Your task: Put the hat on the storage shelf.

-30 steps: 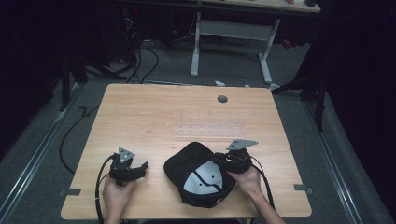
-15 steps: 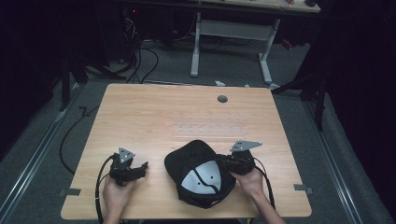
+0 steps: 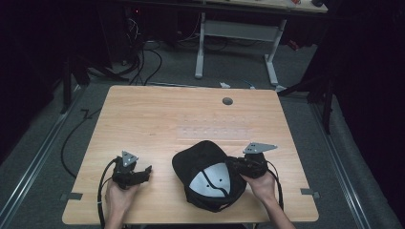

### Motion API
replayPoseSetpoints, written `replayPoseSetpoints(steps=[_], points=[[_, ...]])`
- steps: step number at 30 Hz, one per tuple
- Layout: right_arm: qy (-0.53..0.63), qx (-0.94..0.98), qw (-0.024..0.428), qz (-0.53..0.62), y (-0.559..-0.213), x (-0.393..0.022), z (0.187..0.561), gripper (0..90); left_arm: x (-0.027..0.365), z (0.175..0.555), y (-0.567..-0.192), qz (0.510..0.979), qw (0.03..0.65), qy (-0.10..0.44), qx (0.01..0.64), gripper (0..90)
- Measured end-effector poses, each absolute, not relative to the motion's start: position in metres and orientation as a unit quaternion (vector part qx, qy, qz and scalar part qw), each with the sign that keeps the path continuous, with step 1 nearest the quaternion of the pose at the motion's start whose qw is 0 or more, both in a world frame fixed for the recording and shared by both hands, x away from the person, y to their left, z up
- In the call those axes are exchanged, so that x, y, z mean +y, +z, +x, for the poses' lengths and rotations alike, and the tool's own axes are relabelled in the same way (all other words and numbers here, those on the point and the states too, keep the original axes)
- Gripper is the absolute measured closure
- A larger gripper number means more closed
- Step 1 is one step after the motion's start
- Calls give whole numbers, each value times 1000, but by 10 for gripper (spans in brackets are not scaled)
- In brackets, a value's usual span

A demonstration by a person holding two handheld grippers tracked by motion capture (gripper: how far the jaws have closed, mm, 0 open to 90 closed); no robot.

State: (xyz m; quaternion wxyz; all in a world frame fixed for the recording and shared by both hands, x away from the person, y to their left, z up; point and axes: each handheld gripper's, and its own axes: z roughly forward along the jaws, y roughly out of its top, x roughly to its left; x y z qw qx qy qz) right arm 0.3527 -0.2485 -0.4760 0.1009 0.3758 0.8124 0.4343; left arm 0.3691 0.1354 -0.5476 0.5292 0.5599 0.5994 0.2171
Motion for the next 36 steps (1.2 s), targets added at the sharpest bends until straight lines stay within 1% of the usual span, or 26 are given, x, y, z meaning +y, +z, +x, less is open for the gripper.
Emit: replayPoseSetpoints(steps=[7,11,15,16,17,19,26,33,36], points=[[438,805,103,387,-471,-260,350,814,133,370,-545,571,517,216,600,236],[442,798,107,395,-468,-270,348,814,124,361,-535,578,541,211,574,225],[440,795,108,403,-467,-274,347,813,111,352,-524,596,558,199,542,218],[440,794,108,404,-466,-275,347,813,111,352,-524,596,558,199,542,217],[441,794,107,404,-466,-276,348,813,105,347,-519,604,570,180,527,217],[441,794,106,405,-466,-277,348,813,98,342,-515,613,578,164,514,217],[440,795,106,404,-462,-275,349,813,77,333,-504,632,588,147,482,197],[442,797,99,400,-457,-271,352,813,63,328,-497,647,594,142,456,190],[440,798,98,400,-456,-269,352,813,53,326,-495,661,589,147,441,188]])
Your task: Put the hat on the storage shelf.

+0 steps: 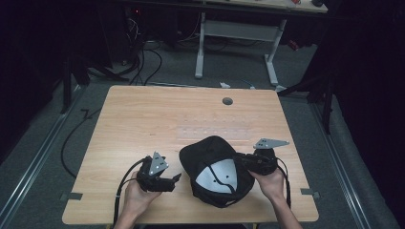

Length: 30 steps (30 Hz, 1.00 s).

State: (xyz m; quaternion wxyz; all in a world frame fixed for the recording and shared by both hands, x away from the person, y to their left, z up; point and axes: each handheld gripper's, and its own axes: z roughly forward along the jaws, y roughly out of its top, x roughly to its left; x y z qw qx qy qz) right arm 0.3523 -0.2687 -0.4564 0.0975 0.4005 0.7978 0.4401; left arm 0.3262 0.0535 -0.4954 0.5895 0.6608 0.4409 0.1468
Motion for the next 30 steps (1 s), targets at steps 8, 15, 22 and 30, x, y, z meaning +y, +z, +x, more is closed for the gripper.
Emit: replayPoseSetpoints(steps=[8,15,22,30], points=[[435,804,89,395,-454,-260,355,812,42,326,-496,671,587,150,427,164],[423,813,82,391,-456,-252,358,812,39,324,-492,670,594,158,417,160],[414,818,73,394,-458,-249,359,811,39,321,-491,675,592,165,408,174],[400,823,66,397,-457,-249,361,811,35,318,-491,690,587,171,387,192]])
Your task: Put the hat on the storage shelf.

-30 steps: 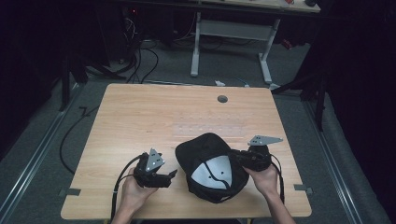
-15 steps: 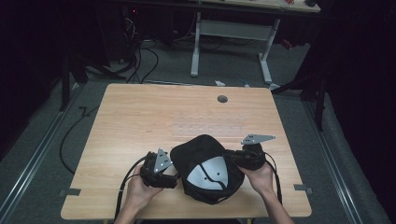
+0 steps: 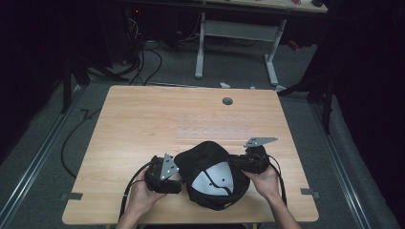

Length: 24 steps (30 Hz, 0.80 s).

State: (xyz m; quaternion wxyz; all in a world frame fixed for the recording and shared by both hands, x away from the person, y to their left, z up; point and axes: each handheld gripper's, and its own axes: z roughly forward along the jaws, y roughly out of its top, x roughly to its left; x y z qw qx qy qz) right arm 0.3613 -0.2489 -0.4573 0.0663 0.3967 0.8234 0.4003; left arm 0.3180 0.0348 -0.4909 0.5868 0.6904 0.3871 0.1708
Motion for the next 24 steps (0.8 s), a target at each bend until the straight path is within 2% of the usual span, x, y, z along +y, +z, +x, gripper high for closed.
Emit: replayPoseSetpoints(steps=[11,24], points=[[394,829,56,394,-448,-249,364,810,33,316,-485,699,591,178,362,249],[393,832,35,390,-448,-250,367,811,34,315,-487,708,587,178,349,255]])
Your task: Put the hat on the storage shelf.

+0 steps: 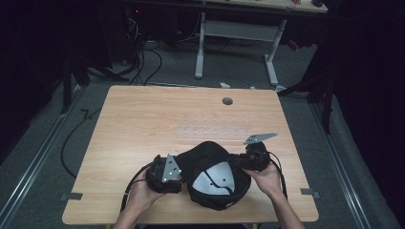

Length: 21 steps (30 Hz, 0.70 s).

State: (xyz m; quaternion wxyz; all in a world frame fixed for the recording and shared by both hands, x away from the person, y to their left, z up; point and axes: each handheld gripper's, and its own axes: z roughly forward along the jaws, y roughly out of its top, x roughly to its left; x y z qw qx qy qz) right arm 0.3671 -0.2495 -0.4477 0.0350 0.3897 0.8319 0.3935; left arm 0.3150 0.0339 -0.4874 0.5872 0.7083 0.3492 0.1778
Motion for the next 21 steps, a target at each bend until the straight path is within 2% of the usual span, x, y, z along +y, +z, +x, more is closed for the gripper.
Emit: replayPoseSetpoints(steps=[4,10,17,21], points=[[397,830,28,390,-448,-250,368,812,34,316,-489,707,588,178,350,275],[403,828,20,390,-449,-252,369,814,36,317,-489,699,594,179,355,257],[411,825,2,387,-449,-249,370,814,32,316,-491,711,583,194,343,257],[413,829,-7,377,-448,-241,370,815,27,312,-493,719,581,193,330,314]])
